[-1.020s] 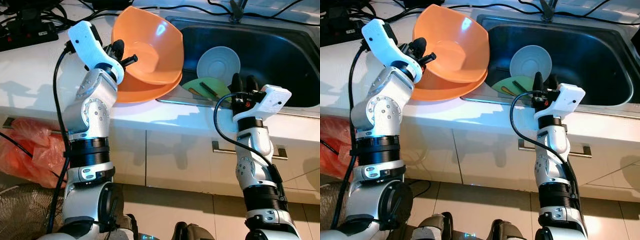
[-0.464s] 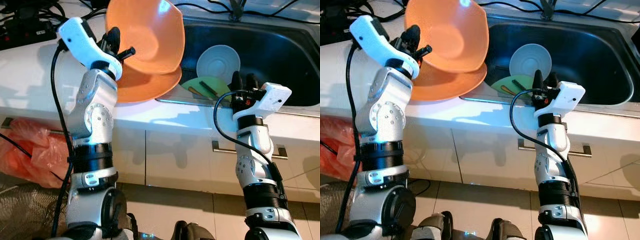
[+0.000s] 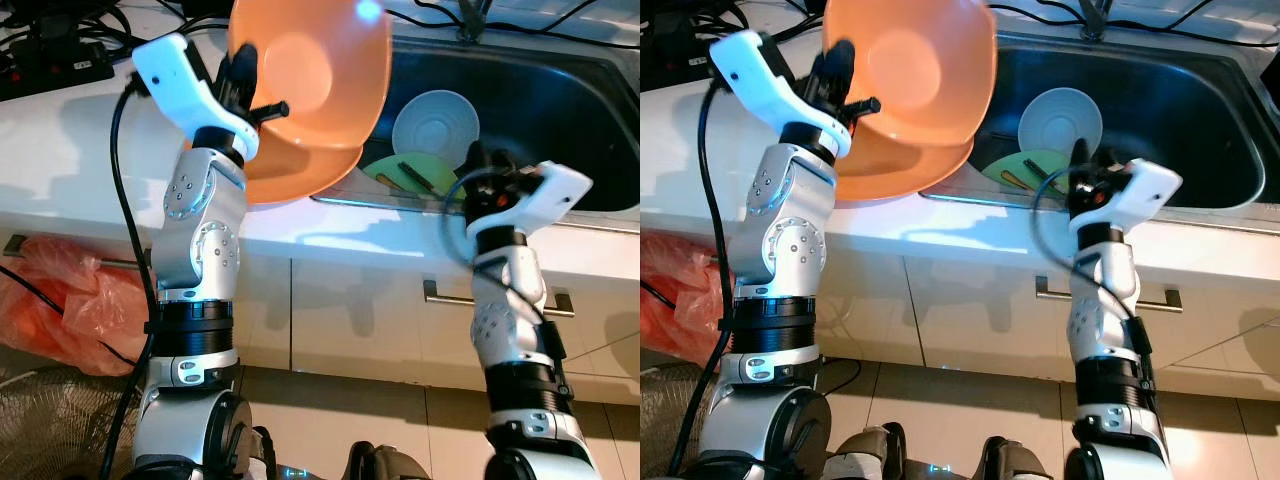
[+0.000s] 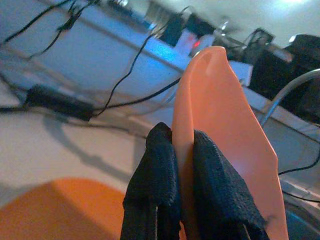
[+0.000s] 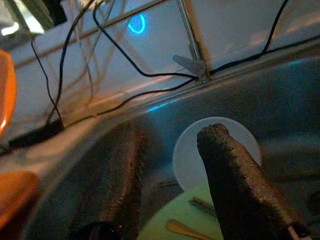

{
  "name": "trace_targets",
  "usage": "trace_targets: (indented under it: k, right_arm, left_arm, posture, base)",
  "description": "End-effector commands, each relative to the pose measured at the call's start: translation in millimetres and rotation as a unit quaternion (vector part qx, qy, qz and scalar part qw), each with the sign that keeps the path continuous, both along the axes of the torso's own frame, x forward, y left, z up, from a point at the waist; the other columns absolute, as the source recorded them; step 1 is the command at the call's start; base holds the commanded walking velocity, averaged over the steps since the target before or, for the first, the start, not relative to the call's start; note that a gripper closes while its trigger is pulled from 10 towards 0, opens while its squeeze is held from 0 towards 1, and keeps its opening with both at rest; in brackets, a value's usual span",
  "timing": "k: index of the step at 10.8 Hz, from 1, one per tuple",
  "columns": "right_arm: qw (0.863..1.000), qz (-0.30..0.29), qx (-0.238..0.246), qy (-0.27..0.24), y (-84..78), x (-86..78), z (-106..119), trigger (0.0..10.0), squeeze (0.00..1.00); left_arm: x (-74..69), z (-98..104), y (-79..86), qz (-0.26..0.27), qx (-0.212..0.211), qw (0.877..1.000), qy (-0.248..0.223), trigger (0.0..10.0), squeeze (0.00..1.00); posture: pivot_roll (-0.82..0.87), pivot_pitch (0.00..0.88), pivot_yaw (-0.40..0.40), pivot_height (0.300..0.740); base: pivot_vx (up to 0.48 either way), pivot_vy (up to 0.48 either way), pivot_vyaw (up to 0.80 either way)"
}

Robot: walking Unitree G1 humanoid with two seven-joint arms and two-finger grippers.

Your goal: Kitchen organization

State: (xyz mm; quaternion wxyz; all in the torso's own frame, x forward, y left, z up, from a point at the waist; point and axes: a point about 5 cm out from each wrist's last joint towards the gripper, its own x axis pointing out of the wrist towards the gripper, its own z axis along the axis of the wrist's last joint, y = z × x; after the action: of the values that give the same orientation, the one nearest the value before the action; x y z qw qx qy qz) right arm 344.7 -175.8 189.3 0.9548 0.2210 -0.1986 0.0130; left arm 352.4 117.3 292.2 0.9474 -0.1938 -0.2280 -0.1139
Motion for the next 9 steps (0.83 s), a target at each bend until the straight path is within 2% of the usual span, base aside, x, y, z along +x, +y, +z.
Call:
trace_targets:
  k: [1,4,6,7,9]
  right_arm:
    - [0.999,0.009,0.023,-0.023,-1.8,-0.1,15,10.0,0.0]
    - [0.996,0.071,0.046,-0.044,9.0,0.6,39,10.0,0.0]
    - [0.99,0.127,0.045,-0.047,23.2,-3.4,40,10.0,0.0]
    - [0.986,0.156,0.044,-0.051,30.2,-7.0,40,10.0,0.0]
    - [0.982,0.177,0.042,-0.051,34.8,-10.6,40,10.0,0.0]
  left_arm:
    - [-6.4,10,-6.9,-0.008,0.021,0.999,-0.037,10.0,0.0]
    - [-8.4,10,-18.3,-0.03,0.044,0.997,-0.054,10.0,0.0]
    - [-11.4,7,-35.5,-0.068,0.075,0.993,-0.06,10.0,0.0]
    - [-13.3,6,-42.5,-0.08,0.082,0.991,-0.063,10.0,0.0]
    - [-15.6,7,-50.4,-0.097,0.082,0.99,-0.069,10.0,0.0]
  posture:
    - [0.11,0.147,-0.032,0.74]
    - [0.11,0.151,-0.033,0.74]
    - [0.1,0.153,-0.031,0.74]
    - [0.1,0.154,-0.03,0.74]
    - [0.1,0.156,-0.029,0.74]
  base:
    - [0.0,0.0,0.0]
    - [0.0,0.0,0.0]
    - [0.0,0.0,0.0]
    - [0.0,0.0,0.0]
    - [0.0,0.0,0.0]
